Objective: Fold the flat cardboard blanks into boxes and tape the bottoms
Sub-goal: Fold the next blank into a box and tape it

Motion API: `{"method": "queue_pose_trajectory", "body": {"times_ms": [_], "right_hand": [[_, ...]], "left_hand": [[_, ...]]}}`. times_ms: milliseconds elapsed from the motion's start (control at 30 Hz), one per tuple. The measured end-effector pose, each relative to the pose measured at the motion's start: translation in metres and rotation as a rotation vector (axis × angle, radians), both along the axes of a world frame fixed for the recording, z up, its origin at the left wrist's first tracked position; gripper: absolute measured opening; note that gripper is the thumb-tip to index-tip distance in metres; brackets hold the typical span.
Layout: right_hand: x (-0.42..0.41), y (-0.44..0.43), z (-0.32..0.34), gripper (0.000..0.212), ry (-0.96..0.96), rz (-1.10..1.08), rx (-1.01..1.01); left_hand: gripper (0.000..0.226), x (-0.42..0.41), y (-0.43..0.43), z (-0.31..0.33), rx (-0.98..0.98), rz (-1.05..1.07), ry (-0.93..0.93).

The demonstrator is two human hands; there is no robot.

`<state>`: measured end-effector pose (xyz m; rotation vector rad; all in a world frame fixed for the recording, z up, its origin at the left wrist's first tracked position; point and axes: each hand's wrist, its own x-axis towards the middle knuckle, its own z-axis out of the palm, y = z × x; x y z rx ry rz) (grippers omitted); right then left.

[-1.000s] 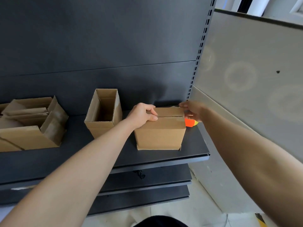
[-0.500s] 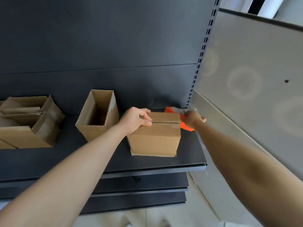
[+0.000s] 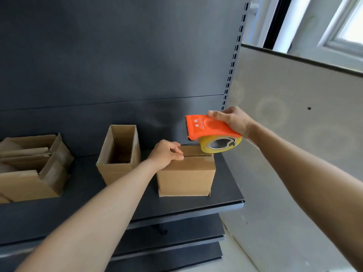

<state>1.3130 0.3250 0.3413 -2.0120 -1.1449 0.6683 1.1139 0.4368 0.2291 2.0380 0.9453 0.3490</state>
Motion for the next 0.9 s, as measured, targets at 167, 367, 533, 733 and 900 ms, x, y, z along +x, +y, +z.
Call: {"method": "queue_pose_trajectory", "body": {"times_ms": [167,367,533,733,900], "right_hand": [[-0.02,0.002,-0.006,0.045,-0.051,0.019,-0.059],[-0.026,0.007,-0.007,0.043,-0.074,-0.02,-0.085],[-0.029,0.01,-0.007,0.044,-0.102,-0.02,-0.098],[-0.029,0.008,-0.009,0.047,-0.108,-0.009,-0.086],[-0.026,0.004,-0.01,0.045,-0.087,-0.018,-0.065]], "left_hand": [[0.007,-0.004,-0.001,0.0,-0.008,-0.007,-0.003],[0.023,-0.018,0.0,0.017,-0.193,0.036,-0.221],[0.041,-0.024,0.001,0.028,-0.753,0.109,-0.445],[0.022,-0.017,-0.004,0.026,-0.84,0.111,-0.532],[0.04,-0.008,-0.014,0.021,-0.976,0.038,-0.479]]}}
